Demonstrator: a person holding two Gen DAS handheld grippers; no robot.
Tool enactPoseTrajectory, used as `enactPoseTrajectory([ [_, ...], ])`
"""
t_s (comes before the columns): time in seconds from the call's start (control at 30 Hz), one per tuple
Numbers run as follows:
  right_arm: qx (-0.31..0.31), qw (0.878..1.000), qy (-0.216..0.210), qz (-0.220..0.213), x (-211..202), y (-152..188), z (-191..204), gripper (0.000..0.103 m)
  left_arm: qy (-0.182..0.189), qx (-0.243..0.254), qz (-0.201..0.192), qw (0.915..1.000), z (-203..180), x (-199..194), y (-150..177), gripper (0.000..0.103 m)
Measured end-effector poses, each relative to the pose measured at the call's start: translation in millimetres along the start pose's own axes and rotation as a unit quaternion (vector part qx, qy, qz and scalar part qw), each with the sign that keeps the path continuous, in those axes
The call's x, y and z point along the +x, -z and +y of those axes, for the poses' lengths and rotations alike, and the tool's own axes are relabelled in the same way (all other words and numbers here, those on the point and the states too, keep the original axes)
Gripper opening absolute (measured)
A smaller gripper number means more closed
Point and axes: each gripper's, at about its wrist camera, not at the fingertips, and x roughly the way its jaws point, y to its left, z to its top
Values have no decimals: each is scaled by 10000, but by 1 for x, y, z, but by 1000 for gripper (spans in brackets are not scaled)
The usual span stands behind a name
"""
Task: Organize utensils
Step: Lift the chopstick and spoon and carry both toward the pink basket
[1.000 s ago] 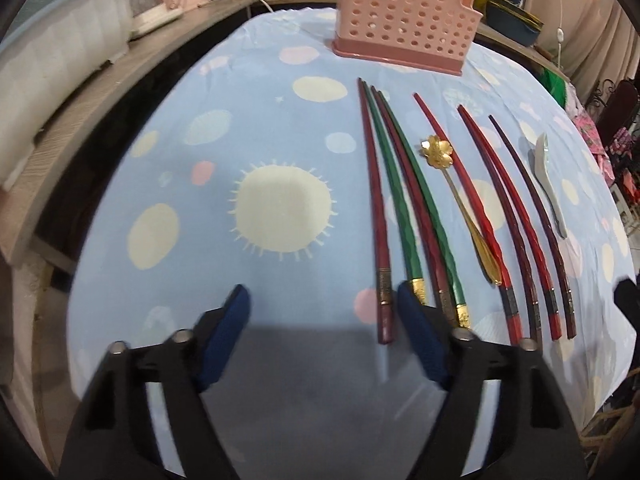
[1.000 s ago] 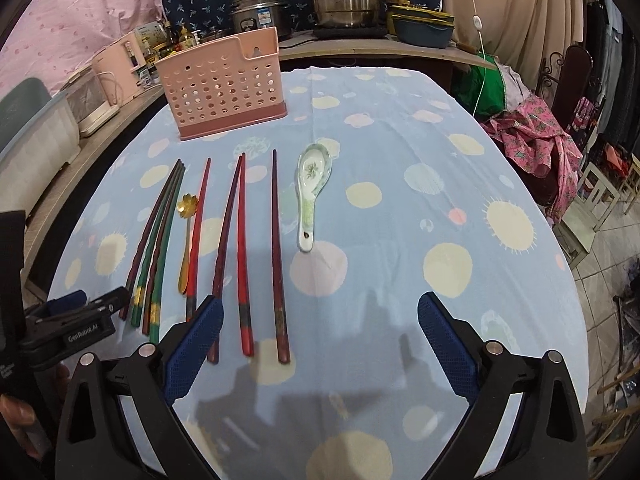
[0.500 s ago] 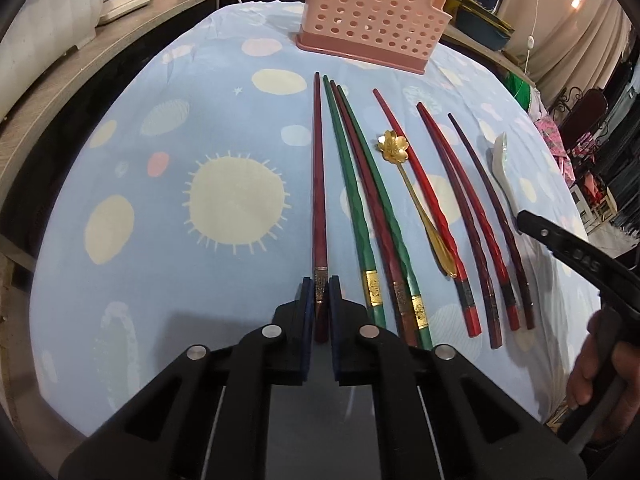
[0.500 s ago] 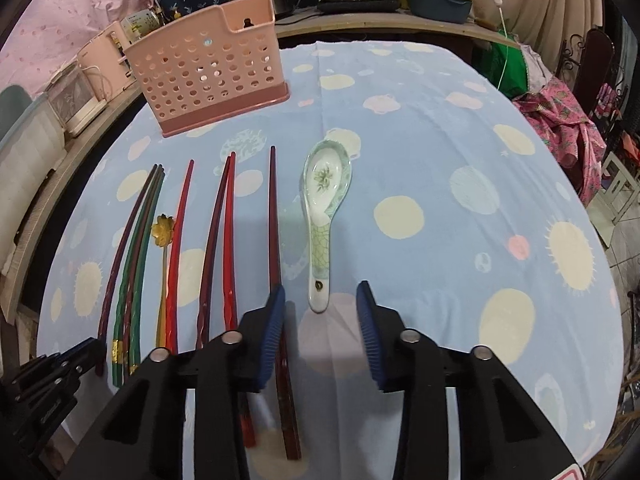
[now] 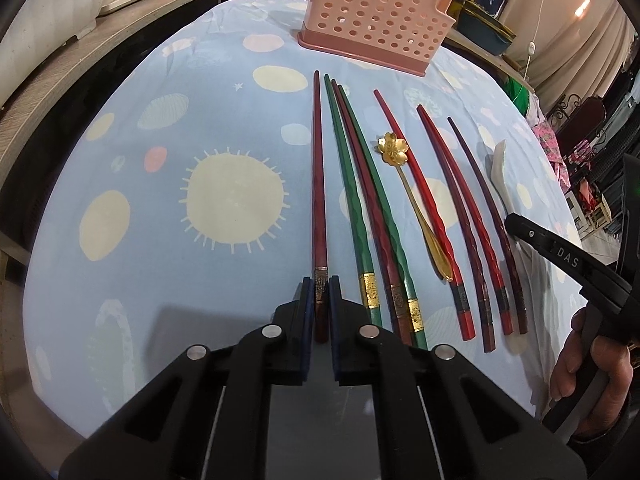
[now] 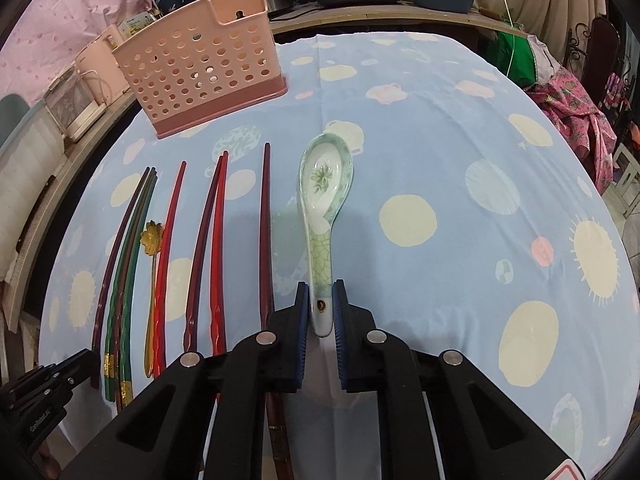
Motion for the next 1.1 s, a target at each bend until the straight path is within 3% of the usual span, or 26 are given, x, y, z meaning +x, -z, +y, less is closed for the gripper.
enactPoseTrajectory([
  [0.27, 13, 9999, -108, -128, -21, 2, -1, 11, 48, -39, -187, 9998, 0, -16, -1, 7],
  [0.5, 93, 9987, -239, -445, -54, -12, -2, 10, 123, -71, -629, 9979, -4, -54, -17, 7],
  [0.73, 57, 9969, -354, -694, -77, -36, 3, 10, 80, -94, -1127, 9936, -5, -88, -54, 7],
  [1.1, 50, 9959, -481, -765, -80, -75, 8, 7, -18, -47, -1794, 9838, -6, -120, -129, 7],
])
